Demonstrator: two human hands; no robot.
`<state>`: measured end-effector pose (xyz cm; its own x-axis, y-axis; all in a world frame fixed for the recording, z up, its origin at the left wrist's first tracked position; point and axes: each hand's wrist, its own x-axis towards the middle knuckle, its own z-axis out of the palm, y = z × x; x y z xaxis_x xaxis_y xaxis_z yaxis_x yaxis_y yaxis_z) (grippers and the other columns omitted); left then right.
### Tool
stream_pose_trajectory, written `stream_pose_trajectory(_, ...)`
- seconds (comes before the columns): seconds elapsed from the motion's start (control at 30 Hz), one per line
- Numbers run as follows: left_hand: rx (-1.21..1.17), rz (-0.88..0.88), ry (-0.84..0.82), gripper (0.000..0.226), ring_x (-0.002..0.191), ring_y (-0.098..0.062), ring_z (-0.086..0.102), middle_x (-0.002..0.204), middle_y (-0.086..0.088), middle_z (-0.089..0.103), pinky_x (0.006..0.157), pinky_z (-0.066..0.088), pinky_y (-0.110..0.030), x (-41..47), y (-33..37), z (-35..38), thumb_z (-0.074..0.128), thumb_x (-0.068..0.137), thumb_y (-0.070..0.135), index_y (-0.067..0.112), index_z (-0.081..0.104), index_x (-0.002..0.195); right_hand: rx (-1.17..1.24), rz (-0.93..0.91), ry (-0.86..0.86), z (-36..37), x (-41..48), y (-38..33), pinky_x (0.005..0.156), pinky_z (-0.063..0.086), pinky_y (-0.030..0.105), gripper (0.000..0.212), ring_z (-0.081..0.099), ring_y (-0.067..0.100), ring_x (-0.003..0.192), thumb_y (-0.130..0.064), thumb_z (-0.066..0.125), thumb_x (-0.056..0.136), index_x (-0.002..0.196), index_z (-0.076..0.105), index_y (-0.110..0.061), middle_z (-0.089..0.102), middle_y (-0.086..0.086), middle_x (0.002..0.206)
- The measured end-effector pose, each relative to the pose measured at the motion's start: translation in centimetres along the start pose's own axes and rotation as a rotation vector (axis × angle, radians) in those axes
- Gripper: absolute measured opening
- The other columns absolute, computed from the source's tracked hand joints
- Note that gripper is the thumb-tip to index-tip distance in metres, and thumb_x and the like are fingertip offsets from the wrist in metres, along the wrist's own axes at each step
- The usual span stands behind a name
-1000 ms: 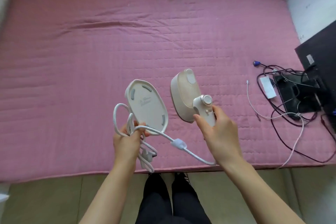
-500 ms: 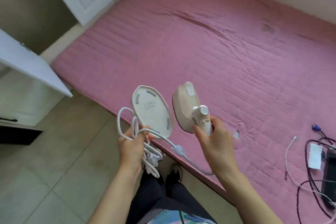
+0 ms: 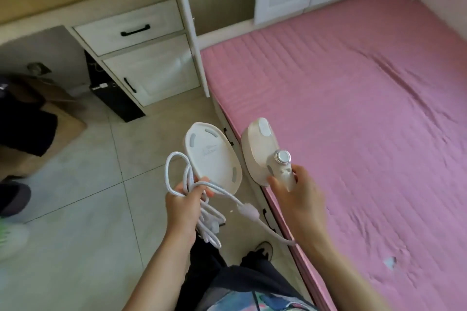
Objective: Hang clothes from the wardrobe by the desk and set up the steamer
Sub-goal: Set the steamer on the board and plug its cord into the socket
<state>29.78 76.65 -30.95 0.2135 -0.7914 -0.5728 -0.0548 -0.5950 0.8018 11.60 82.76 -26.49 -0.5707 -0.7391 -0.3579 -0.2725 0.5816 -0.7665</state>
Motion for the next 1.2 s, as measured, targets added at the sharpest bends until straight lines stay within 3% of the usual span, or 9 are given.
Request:
stream_pose_trajectory(0.07, -0.021, -0.019, 0.020, 0.014, 0.061, -0.016, 0.057, 0.059, -0.004, 0.064, 0.046, 0.045, -0.021, 1.7, 0.7, -2.8, 0.070, 0.083, 0.017, 0.009, 0.068, 0.072, -0.015, -0.018, -0.033, 2.9, -0.1, -2.0, 0.044, 0.037, 0.012, 0.020, 0.053, 0.003, 0.056, -0.033, 0.063, 0.086, 0.101, 0.054, -0.024, 0.059, -0.009, 0.076)
stream_pose_trajectory(0.2, -0.044, -0.021, 0.038, 0.007, 0.069, -0.021, 0.062, 0.058, -0.004, 0.064, 0.062, 0.046, -0.031, 5.2, 2.5, -8.3, 0.070, 0.082, 0.014, 0.008, 0.070, 0.079, -0.038, -0.067, -0.057, 8.5, -0.1, -5.8, 0.050, 0.033, 0.016, 0.023, 0.055, 0.002, 0.065, -0.036, 0.065, 0.084, 0.103, 0.057, -0.026, 0.060, -0.010, 0.078)
stream_pose_trajectory(0.33, -0.076, -0.005, 0.057, 0.005, 0.066, -0.017, 0.060, 0.064, -0.007, 0.067, 0.067, 0.049, -0.032, 9.1, 5.0, -14.5, 0.067, 0.083, 0.011, 0.011, 0.072, 0.084, -0.077, -0.130, -0.083, 15.0, -0.1, -10.3, 0.049, 0.034, 0.014, 0.025, 0.053, 0.001, 0.063, -0.038, 0.066, 0.083, 0.103, 0.060, -0.023, 0.060, -0.011, 0.076)
stream_pose_trajectory(0.53, -0.116, 0.004, 0.122, 0.008, 0.064, -0.017, 0.057, 0.058, -0.003, 0.064, 0.066, 0.046, -0.032, 13.6, 7.7, -21.4, 0.070, 0.082, 0.012, 0.005, 0.071, 0.084, -0.104, -0.170, -0.128, 22.6, 0.1, -16.2, 0.049, 0.033, 0.014, 0.022, 0.052, 0.000, 0.065, -0.036, 0.067, 0.084, 0.100, 0.060, -0.021, 0.058, -0.011, 0.077)
stream_pose_trajectory(0.7, -0.120, -0.005, 0.154, 0.004, 0.056, -0.010, 0.055, 0.059, -0.005, 0.062, 0.059, 0.044, -0.028, 17.1, 9.6, -24.7, 0.069, 0.082, 0.012, 0.009, 0.072, 0.080, -0.145, -0.221, -0.160, 26.8, 1.4, -20.3, 0.049, 0.031, 0.014, 0.024, 0.051, 0.001, 0.065, -0.037, 0.068, 0.084, 0.096, 0.058, -0.019, 0.056, -0.011, 0.075)
stream_pose_trajectory(0.97, -0.163, -0.029, 0.217, 0.007, 0.054, -0.010, 0.052, 0.057, -0.002, 0.060, 0.051, 0.042, -0.022, 23.5, 13.1, -26.1, 0.067, 0.083, 0.009, 0.004, 0.070, 0.080, -0.142, -0.280, -0.188, 31.7, 6.0, -25.7, 0.044, 0.035, 0.012, 0.023, 0.046, 0.004, 0.053, -0.033, 0.070, 0.083, 0.086, 0.056, -0.016, 0.052, -0.009, 0.063)
stream_pose_trajectory(1.1, -0.187, -0.029, 0.243, 0.006, 0.055, -0.011, 0.052, 0.055, -0.001, 0.059, 0.053, 0.041, -0.024, 27.6, 16.1, -25.7, 0.066, 0.083, 0.006, 0.002, 0.069, 0.079, -0.155, -0.294, -0.216, 34.1, 10.1, -28.9, 0.050, 0.029, 0.014, 0.026, 0.051, 0.002, 0.062, -0.036, 0.069, 0.083, 0.095, 0.060, -0.015, 0.057, -0.010, 0.069)
stream_pose_trajectory(1.2, -0.196, -0.034, 0.250, 0.007, 0.057, -0.013, 0.052, 0.057, -0.002, 0.060, 0.054, 0.041, -0.024, 31.2, 19.1, -25.0, 0.066, 0.083, 0.007, 0.003, 0.070, 0.079, -0.175, -0.339, -0.228, 35.7, 13.8, -32.1, 0.050, 0.035, 0.011, 0.024, 0.054, 0.001, 0.065, -0.035, 0.069, 0.083, 0.098, 0.061, -0.018, 0.059, -0.011, 0.072)
